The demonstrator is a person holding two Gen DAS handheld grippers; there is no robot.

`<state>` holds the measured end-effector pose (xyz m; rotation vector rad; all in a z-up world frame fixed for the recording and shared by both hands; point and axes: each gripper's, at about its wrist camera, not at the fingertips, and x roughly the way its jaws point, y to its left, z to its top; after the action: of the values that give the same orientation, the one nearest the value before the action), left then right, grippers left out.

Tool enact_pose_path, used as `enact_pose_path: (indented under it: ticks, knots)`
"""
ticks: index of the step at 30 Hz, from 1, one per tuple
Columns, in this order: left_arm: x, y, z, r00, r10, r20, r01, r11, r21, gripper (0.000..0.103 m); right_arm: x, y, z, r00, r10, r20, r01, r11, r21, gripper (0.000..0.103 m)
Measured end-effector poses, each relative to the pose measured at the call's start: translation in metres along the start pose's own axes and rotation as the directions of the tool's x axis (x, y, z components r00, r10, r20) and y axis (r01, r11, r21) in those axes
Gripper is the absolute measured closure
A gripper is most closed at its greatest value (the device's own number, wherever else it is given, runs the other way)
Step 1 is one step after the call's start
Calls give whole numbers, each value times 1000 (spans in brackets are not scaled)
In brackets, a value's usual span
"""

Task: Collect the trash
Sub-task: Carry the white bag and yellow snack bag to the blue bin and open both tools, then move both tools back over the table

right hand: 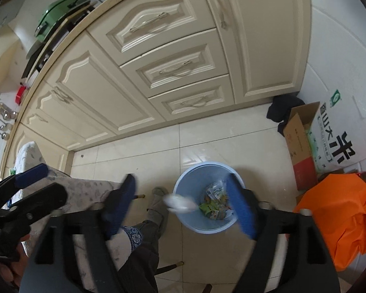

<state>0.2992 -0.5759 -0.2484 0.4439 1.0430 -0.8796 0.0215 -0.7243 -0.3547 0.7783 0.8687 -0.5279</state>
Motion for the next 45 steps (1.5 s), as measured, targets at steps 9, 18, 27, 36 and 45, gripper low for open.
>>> enact_pose_path:
  ticks: [9,18,27,36,45]
  knots:
    - [-53,-5,-34,990,69,121,-65,997,-30,2,-14,8,-5,999,-35,20,35,999,14,0]
    - [-154,27,-105,967,73,244,-56,996,-73,1,-57,56,-7,995,-32,91,37,998,-55,0]
    - [-262,69,-186,917,133,376,-78,984,-158,1,-112,141,-15,982,37,185,-2,983,-185,0]
    - [-351,113,-286,843,268,466,-126,941,-313,1,-141,250,-37,964,160,211,-71,923,-377,0]
    - [-409,147,-385,772,453,447,-216,847,-486,1,-135,348,-78,957,247,153,-126,827,-548,0]
